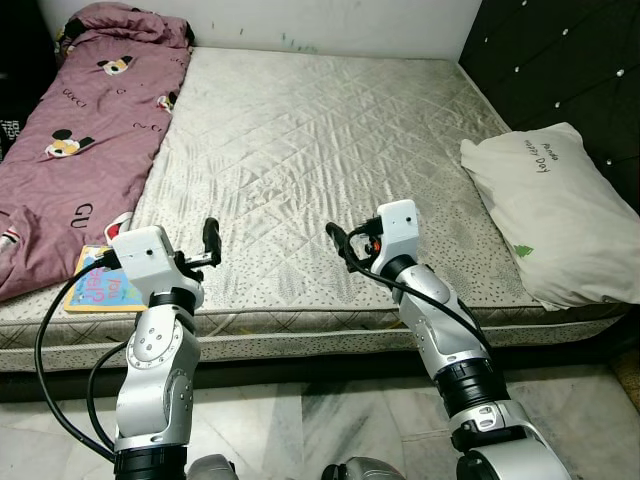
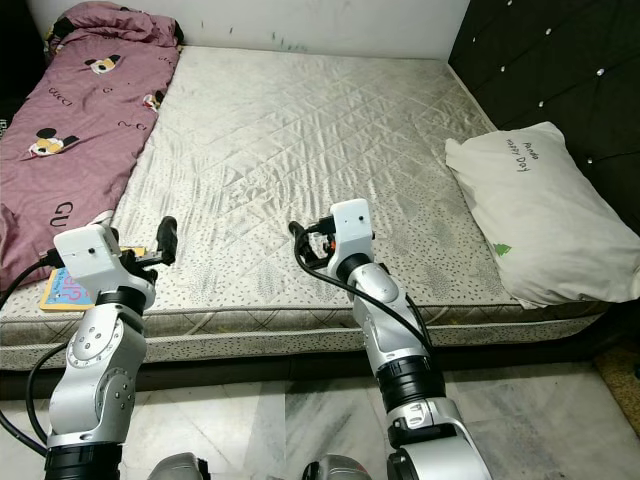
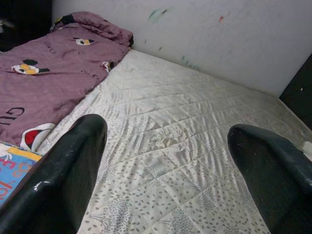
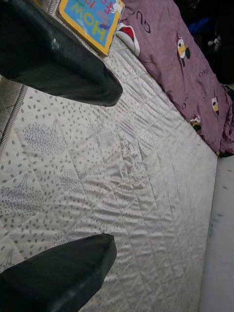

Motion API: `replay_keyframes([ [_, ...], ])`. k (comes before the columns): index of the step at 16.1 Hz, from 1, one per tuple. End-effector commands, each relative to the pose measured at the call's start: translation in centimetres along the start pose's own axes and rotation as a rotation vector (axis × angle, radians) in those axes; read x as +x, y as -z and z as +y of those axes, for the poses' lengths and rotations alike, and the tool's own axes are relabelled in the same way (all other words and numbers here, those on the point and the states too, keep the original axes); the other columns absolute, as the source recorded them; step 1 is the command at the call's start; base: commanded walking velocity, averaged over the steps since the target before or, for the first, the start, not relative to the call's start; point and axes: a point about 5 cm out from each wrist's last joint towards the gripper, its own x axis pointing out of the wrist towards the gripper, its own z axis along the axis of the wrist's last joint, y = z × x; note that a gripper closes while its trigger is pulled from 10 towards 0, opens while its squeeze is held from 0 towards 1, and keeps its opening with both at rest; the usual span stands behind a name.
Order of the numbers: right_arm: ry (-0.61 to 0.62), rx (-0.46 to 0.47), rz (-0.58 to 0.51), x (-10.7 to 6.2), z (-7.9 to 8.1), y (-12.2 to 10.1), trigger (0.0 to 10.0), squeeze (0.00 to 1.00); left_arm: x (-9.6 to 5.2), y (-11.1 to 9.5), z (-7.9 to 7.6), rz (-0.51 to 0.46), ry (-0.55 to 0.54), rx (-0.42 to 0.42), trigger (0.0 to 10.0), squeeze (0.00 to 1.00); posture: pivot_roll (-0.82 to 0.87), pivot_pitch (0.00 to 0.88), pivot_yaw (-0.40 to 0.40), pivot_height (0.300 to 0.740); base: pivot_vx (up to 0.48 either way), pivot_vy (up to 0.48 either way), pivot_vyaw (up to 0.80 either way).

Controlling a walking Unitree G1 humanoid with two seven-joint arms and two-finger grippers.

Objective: Clean up the room

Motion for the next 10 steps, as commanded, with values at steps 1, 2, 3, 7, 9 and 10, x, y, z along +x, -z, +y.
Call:
replay_keyframes([
  [1, 0.005, -0.012, -0.008, -0.1, -0.2, -0.2, 10.0, 0.00, 0.0, 0.0, -0.3, 0.000, 0.020, 0.002, 10.0, 0.00, -0.04, 0.000, -0.079, 0.740, 0.000, 0.000, 0.80],
  [2, 0.006, -0.012, -0.009, -0.1, -0.3, -0.2, 10.0, 0.00, 0.0, 0.0, -0.3, 0.001, 0.020, 0.001, 10.0, 0.00, -0.04, 0.000, -0.079, 0.740, 0.000, 0.000, 0.80],
  [3, 0.009, -0.006, -0.010, -0.1, -0.3, -0.2, 10.0, 0.00, 0.0, 0.0, -0.3, 0.002, 0.019, 0.000, 10.0, 0.00, -0.04, 0.000, -0.079, 0.740, 0.000, 0.000, 0.50],
  [7, 0.075, 0.007, -0.073, -0.3, -1.0, -1.1, 10.0, 0.00, 0.2, 0.0, 0.4, -0.002, -0.031, 0.041, 10.0, 0.00, -0.04, 0.000, -0.079, 0.740, 0.000, 0.000, 0.00],
  [9, 0.140, 0.021, -0.092, -0.6, -1.7, -1.5, 10.0, 0.00, 0.5, -0.3, 1.4, -0.015, -0.078, 0.127, 10.0, 0.00, -0.05, 0.000, -0.074, 0.740, 0.000, 0.000, 0.00],
  [10, 0.154, 0.027, -0.099, -0.7, -1.8, -1.6, 10.0, 0.00, 0.6, -0.4, 1.5, -0.018, -0.077, 0.166, 10.0, 0.00, -0.05, 0.000, -0.074, 0.740, 0.000, 0.000, 0.00],
])
